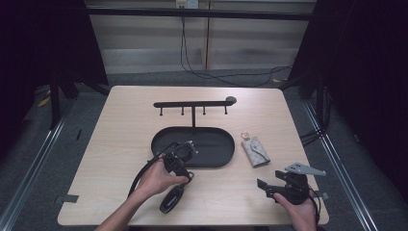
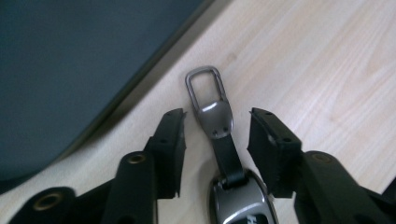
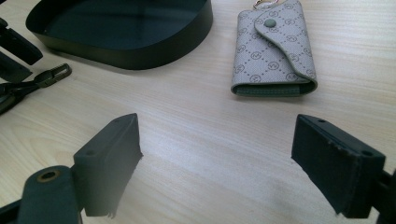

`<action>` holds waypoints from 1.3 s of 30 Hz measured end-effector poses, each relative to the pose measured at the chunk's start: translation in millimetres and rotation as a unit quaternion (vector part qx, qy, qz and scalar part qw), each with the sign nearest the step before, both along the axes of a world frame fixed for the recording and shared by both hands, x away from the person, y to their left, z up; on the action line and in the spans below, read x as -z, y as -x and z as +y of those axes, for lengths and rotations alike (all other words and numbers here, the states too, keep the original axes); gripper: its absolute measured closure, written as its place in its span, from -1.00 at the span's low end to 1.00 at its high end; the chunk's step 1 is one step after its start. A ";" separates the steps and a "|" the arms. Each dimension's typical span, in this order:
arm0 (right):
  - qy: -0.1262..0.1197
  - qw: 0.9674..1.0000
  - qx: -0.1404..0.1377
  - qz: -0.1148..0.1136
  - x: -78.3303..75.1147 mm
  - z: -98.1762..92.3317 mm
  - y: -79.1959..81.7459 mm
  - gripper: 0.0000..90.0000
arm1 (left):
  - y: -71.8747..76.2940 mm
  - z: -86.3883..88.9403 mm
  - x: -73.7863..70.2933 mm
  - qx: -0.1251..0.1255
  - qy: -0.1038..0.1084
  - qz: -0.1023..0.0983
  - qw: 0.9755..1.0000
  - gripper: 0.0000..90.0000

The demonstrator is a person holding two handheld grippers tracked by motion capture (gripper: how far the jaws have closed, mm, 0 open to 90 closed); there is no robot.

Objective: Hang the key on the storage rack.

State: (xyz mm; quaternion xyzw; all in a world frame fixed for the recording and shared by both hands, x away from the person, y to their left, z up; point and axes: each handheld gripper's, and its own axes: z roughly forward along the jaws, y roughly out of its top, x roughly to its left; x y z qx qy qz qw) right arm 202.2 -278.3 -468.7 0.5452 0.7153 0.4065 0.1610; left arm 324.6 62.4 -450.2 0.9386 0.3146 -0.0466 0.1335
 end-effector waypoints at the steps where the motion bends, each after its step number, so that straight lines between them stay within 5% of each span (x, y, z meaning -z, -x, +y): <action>1: 0.000 1.000 0.000 0.000 0.0 -0.1 0.1 -0.66 | -1.4 -0.6 0.5 0.000 -0.001 -0.001 1.000 0.27; 16: -0.001 1.000 0.000 0.001 0.4 -0.6 -0.2 -0.66 | -7.5 -11.1 14.3 -0.006 -0.022 0.024 0.999 0.38; 22: -0.001 1.000 -0.001 0.004 0.7 -0.3 -0.3 -0.66 | -5.4 -13.5 14.7 -0.002 -0.030 0.010 0.999 0.42; 30: 0.000 1.000 -0.001 0.005 0.6 -0.1 0.0 -0.65 | 3.0 -23.2 14.4 0.009 -0.069 -0.024 0.997 0.49; 39: 0.003 1.000 -0.001 0.008 1.3 0.0 -0.6 -0.64 | 1.2 -23.8 13.9 0.021 -0.076 -0.021 0.997 0.56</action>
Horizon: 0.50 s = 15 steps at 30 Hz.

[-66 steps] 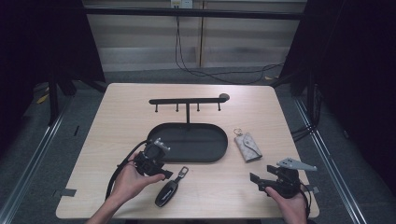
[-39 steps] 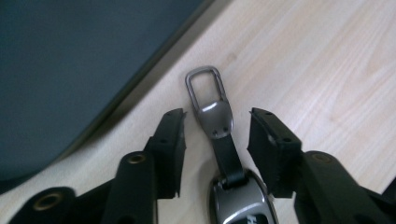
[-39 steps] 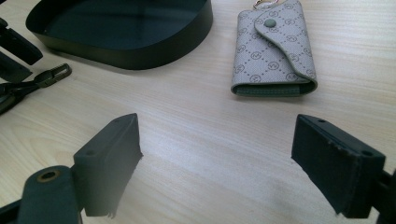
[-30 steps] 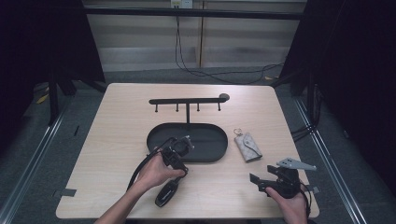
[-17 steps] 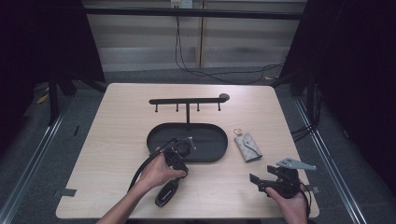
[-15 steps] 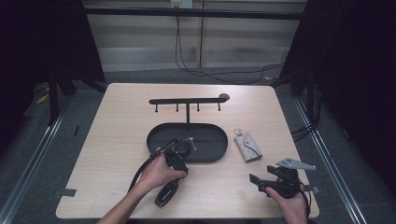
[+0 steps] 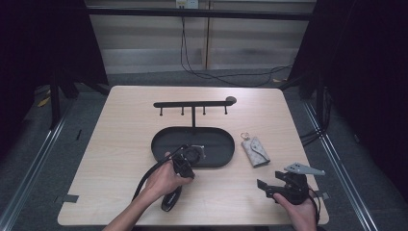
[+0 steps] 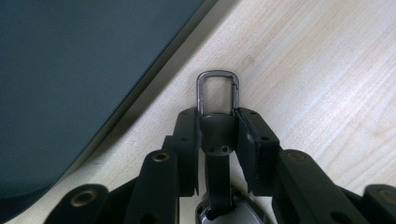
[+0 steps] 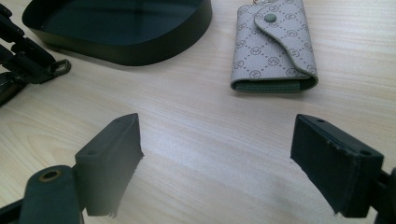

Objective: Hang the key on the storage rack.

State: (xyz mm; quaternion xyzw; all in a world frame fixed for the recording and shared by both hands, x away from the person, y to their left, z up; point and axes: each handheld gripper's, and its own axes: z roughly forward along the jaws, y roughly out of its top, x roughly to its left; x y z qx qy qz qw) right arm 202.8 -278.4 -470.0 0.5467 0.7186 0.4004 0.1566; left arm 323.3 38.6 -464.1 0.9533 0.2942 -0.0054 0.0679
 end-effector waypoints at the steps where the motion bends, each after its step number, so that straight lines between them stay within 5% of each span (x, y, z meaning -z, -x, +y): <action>1: 0.000 1.000 0.001 0.000 0.0 0.0 0.0 -0.64 | -0.5 0.3 0.2 0.002 0.001 0.000 1.000 0.56; 9: 0.000 1.000 0.003 0.001 0.4 0.1 -0.8 -0.64 | -10.2 6.6 0.2 -0.007 0.017 0.038 0.999 0.56; 15: 0.001 1.000 0.003 0.004 1.0 0.1 -1.1 -0.63 | -12.5 12.2 -5.2 -0.017 0.024 0.045 0.999 0.57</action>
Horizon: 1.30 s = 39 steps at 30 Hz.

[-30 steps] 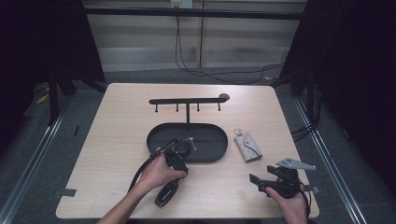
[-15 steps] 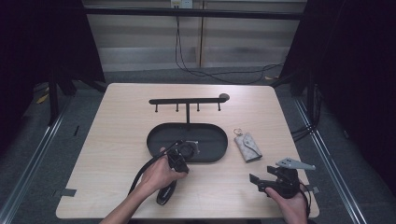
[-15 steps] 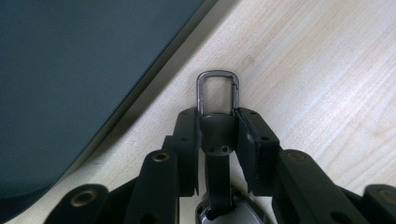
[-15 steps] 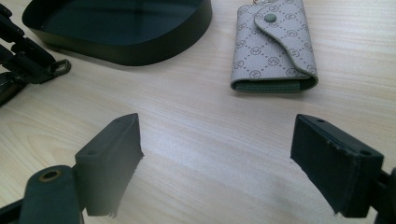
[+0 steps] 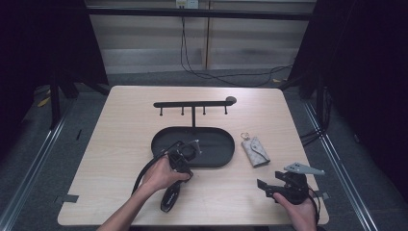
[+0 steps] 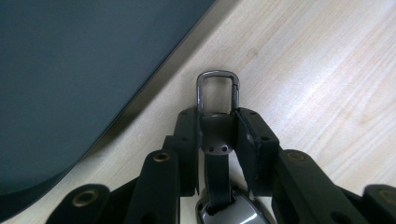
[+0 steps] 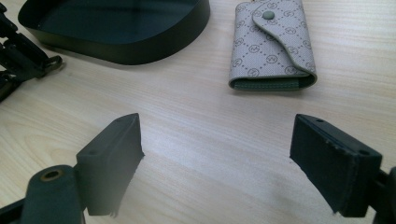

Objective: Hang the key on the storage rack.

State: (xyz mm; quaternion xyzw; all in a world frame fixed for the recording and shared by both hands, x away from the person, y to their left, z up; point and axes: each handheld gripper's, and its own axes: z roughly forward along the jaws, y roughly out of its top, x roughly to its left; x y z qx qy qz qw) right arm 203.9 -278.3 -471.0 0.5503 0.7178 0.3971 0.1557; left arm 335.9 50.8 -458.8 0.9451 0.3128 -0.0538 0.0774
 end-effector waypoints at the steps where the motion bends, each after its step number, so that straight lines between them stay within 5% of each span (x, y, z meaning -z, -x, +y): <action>1: -0.001 1.000 0.000 0.000 0.0 0.1 0.0 -0.63 | 0.3 0.2 -1.6 0.002 -0.001 -0.001 1.000 0.57; 14: -0.002 1.000 0.009 -0.005 -1.5 -1.3 1.1 -0.62 | -2.2 11.3 -30.4 0.003 0.019 0.013 1.000 0.57; 39: -0.002 1.000 0.009 -0.008 -1.6 -1.4 1.0 -0.61 | -6.4 37.6 -82.5 0.012 0.047 -0.022 0.999 0.57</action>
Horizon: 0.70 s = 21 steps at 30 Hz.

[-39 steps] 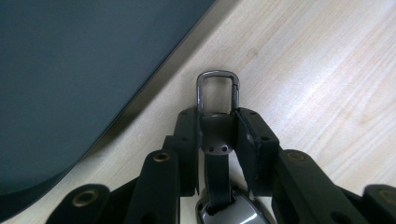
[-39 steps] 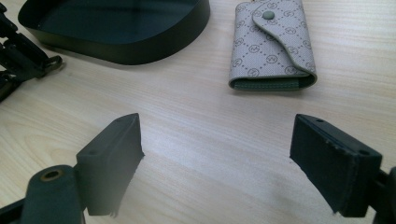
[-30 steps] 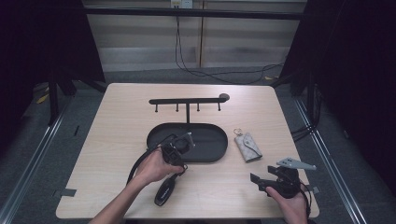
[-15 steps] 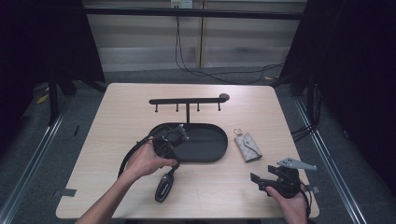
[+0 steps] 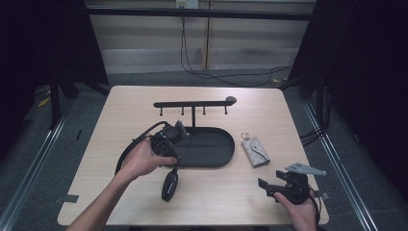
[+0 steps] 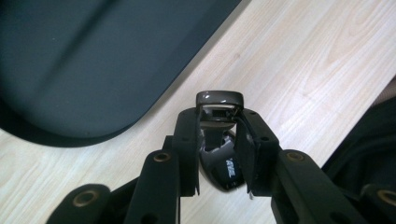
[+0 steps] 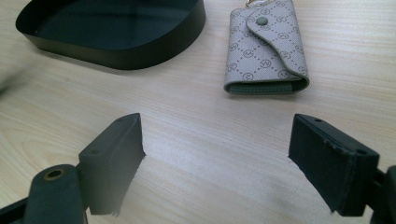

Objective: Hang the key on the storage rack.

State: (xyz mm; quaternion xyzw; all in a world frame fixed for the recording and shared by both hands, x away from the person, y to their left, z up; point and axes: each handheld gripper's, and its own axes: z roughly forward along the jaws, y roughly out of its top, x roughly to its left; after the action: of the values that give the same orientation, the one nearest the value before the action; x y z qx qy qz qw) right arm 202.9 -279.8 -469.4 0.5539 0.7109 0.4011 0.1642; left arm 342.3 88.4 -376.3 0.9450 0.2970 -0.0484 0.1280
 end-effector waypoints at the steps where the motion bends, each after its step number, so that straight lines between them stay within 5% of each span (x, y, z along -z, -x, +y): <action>1: 0.000 1.000 0.000 0.000 0.0 0.0 -0.1 -0.61 | 0.2 0.8 -2.1 -0.001 0.001 -0.001 1.000 0.57; 21: 0.000 1.000 0.000 0.001 0.1 0.0 -0.1 -0.61 | 1.3 13.5 -40.0 0.003 -0.011 -0.018 1.000 0.57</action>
State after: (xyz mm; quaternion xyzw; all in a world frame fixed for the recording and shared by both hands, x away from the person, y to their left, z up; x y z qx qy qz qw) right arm 203.0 -279.8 -469.5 0.5541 0.7111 0.4008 0.1635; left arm 340.9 102.0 -336.3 0.9480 0.2925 -0.0284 0.1224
